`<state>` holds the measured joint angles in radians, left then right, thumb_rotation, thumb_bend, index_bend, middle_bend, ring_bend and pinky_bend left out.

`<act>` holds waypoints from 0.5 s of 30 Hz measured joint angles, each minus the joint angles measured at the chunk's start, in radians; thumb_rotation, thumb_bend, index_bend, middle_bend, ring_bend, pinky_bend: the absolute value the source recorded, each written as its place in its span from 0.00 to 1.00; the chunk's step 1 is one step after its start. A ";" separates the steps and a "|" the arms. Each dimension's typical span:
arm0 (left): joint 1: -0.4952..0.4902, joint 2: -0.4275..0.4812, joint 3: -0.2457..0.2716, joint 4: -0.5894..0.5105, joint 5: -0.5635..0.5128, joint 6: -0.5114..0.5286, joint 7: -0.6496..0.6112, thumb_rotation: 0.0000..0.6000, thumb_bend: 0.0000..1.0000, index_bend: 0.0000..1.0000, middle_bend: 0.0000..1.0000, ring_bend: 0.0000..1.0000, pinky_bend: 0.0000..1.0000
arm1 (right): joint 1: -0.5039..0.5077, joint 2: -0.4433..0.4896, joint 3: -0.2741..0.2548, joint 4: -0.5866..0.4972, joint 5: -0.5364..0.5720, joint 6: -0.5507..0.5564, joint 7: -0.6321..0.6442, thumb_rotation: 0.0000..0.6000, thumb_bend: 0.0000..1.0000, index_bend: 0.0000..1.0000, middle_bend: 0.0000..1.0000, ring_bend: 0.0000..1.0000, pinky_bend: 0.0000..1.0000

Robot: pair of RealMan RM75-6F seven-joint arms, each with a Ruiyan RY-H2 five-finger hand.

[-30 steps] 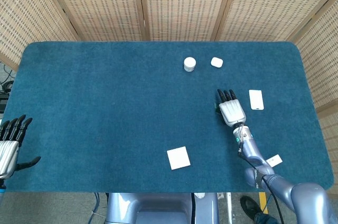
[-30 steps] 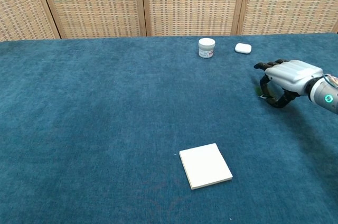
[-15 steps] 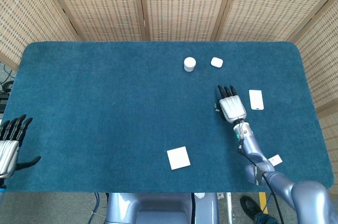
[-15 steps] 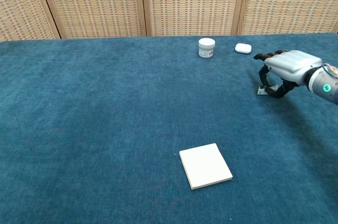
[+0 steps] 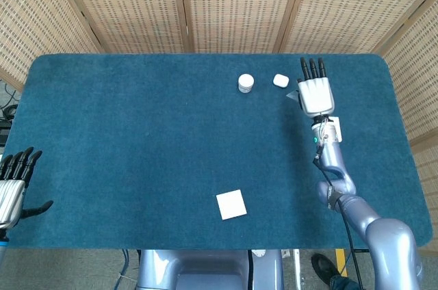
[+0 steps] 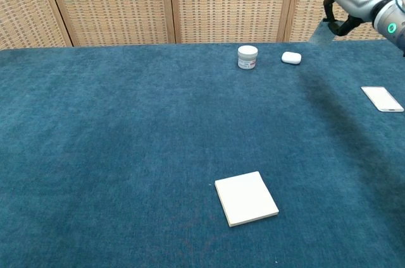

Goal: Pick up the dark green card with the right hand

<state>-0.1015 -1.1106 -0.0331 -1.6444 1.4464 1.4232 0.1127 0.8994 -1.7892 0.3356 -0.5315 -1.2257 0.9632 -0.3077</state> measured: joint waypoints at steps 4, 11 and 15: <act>0.000 0.004 0.002 -0.001 0.003 -0.001 -0.006 1.00 0.00 0.00 0.00 0.00 0.00 | -0.021 0.031 -0.008 -0.058 -0.017 0.045 0.033 1.00 0.53 0.44 0.04 0.00 0.00; 0.006 0.015 0.010 -0.010 0.018 0.009 -0.023 1.00 0.00 0.00 0.00 0.00 0.00 | -0.106 0.122 -0.013 -0.303 -0.030 0.151 0.106 1.00 0.00 0.00 0.00 0.00 0.00; 0.011 0.026 0.017 -0.015 0.025 0.012 -0.039 1.00 0.00 0.00 0.00 0.00 0.00 | -0.175 0.223 -0.026 -0.534 -0.027 0.191 0.108 1.00 0.00 0.00 0.00 0.00 0.00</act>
<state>-0.0905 -1.0842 -0.0164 -1.6597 1.4718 1.4353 0.0740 0.7243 -1.5667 0.3098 -1.0658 -1.2528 1.1546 -0.1995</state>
